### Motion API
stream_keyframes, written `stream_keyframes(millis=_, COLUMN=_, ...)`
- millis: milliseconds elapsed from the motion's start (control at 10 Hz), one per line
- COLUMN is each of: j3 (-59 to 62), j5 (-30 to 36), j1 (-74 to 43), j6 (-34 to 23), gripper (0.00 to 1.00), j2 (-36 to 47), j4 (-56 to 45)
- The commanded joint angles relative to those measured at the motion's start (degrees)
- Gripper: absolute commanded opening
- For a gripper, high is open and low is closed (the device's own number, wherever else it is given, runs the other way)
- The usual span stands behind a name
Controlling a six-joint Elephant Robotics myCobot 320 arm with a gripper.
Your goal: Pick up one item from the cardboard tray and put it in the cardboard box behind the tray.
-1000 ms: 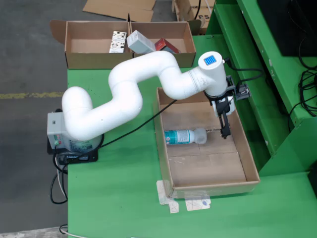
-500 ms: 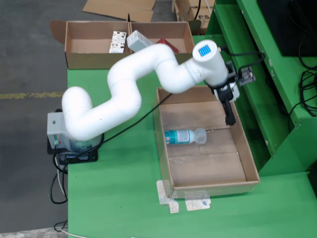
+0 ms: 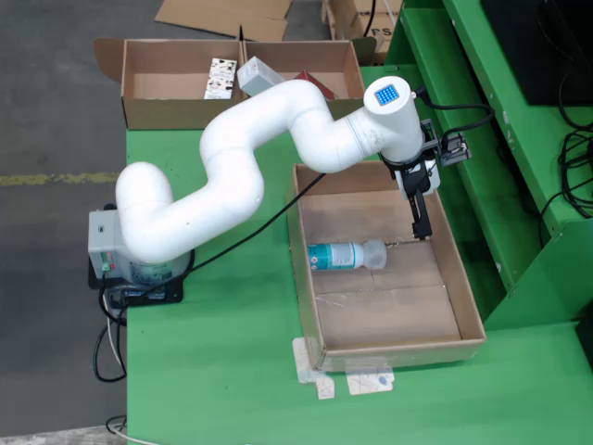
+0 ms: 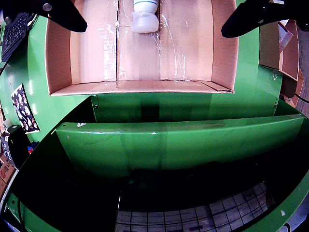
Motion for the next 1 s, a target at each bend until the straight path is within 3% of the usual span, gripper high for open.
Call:
stream_keyframes(millis=0, j3=1.49, j5=-0.06, j1=-0.30, j6=0.06, gripper=1.00, j2=2.87, j4=0.57)
stream_keyframes(millis=600, j3=1.49, j5=-0.06, j1=-0.30, j6=0.06, gripper=1.00, j2=2.87, j4=0.57)
stream_keyframes(millis=700, j3=1.49, j5=1.74, j1=0.06, j6=0.36, gripper=1.00, j2=7.60, j4=-12.83)
stream_keyframes(millis=900, j3=1.49, j5=1.87, j1=0.30, j6=0.53, gripper=1.00, j2=8.95, j4=-17.25)
